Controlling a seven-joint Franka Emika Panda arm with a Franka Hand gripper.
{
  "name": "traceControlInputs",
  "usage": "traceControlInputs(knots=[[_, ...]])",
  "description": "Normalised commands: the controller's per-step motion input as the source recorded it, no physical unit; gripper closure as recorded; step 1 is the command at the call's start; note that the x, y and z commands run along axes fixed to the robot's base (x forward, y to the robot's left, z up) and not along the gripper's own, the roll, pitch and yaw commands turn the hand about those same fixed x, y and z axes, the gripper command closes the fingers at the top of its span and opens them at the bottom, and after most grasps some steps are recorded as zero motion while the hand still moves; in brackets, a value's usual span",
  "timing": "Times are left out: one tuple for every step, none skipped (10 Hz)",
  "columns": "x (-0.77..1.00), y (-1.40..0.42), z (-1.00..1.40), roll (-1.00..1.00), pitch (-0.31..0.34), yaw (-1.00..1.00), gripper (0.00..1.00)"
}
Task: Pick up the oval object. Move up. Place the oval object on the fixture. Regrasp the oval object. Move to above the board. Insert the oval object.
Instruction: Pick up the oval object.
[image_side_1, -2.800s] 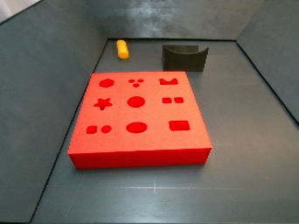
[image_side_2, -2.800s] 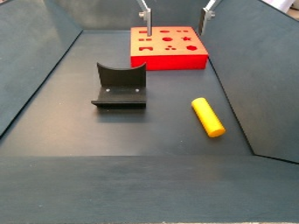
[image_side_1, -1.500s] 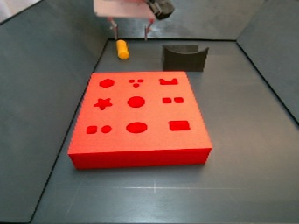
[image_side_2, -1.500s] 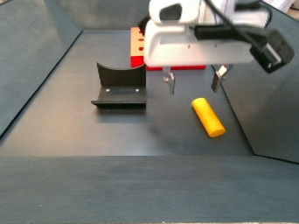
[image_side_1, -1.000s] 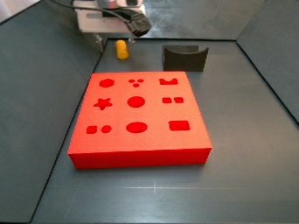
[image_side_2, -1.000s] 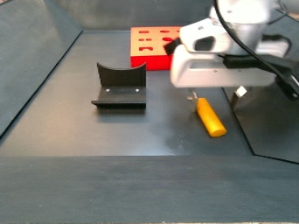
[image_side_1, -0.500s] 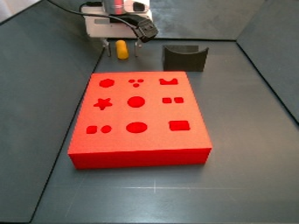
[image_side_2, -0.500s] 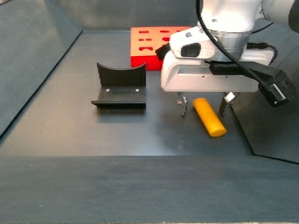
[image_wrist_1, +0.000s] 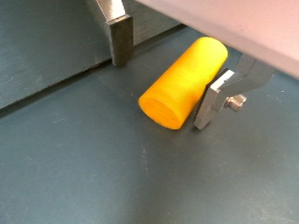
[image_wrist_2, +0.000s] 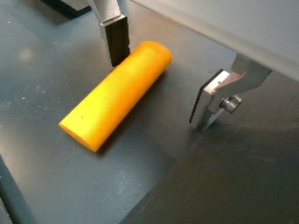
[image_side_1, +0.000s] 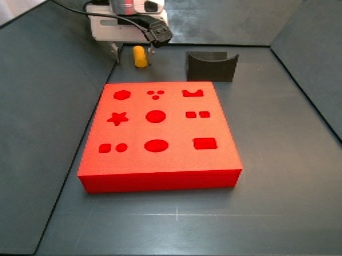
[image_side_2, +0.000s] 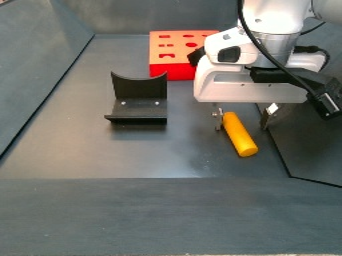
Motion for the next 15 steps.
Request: traceControlInputs(knots=[[0.0, 0.0, 0.0, 0.0, 0.0, 0.0, 1.0], [0.0, 0.0, 0.0, 0.0, -0.019, 0.0, 1.0], [0.0, 0.0, -0.07, 0.0, -0.04, 0.0, 1.0], [0.02, 0.0, -0.07, -0.02, 0.0, -0.02, 1.0], [0.0, 0.0, 0.0, 0.0, 0.0, 0.0, 1.0], [0.0, 0.0, 0.0, 0.0, 0.0, 0.0, 1.0], [0.0, 0.0, 0.0, 0.0, 0.0, 0.0, 1.0], [0.0, 0.0, 0.0, 0.0, 0.0, 0.0, 1.0], [0.0, 0.0, 0.0, 0.0, 0.0, 0.0, 1.0], [0.0, 0.0, 0.0, 0.0, 0.0, 0.0, 1.0], [0.0, 0.0, 0.0, 0.0, 0.0, 0.0, 1.0], [0.0, 0.0, 0.0, 0.0, 0.0, 0.0, 1.0], [0.0, 0.0, 0.0, 0.0, 0.0, 0.0, 1.0], [0.0, 0.0, 0.0, 0.0, 0.0, 0.0, 1.0], [0.0, 0.0, 0.0, 0.0, 0.0, 0.0, 1.0]])
